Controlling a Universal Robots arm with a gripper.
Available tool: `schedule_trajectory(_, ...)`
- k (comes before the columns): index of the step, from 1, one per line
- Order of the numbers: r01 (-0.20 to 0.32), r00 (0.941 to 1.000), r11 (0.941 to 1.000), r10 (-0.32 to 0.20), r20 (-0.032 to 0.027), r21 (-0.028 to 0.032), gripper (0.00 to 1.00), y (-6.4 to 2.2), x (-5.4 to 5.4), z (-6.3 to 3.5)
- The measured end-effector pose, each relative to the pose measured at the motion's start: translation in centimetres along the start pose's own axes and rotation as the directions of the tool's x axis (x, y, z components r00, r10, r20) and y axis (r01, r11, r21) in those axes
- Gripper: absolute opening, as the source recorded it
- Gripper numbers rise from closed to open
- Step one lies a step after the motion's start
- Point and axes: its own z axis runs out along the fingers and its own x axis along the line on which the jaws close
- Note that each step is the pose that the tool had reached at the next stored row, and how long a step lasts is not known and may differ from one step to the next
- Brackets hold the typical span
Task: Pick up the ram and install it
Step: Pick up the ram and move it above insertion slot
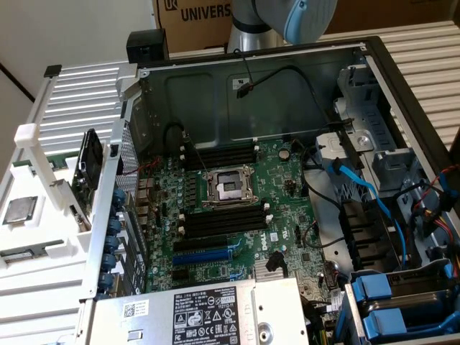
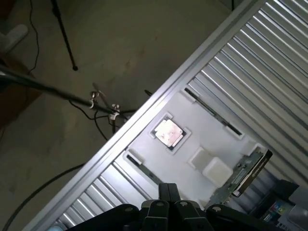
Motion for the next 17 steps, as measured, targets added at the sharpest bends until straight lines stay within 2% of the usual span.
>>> schedule_trajectory(3, 0.054, 0.9985, 0.9985, -0.054, -0.0031, 0.0037, 0.11, 0.00, 0.01, 0.00)
schedule_trajectory(4, 0.091, 0.9958, 0.9958, -0.091, -0.0056, 0.0059, 0.11, 0.00, 0.00, -0.01)
schedule_trajectory(6, 0.126, 0.9920, 0.9920, -0.126, -0.0082, 0.0076, 0.11, 0.00, 0.00, -0.01)
schedule_trajectory(8, 0.163, 0.9866, 0.9866, -0.163, -0.0091, 0.0121, 0.11, 0.01, 0.00, -0.01)
schedule_trajectory(11, 0.214, 0.9769, 0.9766, -0.214, -0.0065, 0.0237, 0.11, 0.01, 0.00, -0.01)
schedule_trajectory(14, 0.259, 0.9659, 0.9650, -0.259, -0.0004, 0.0409, 0.11, 0.00, 0.01, -0.01)
schedule_trajectory(17, 0.305, 0.9522, 0.9508, -0.306, 0.0035, 0.0558, 0.11, -0.01, 0.01, -0.01)
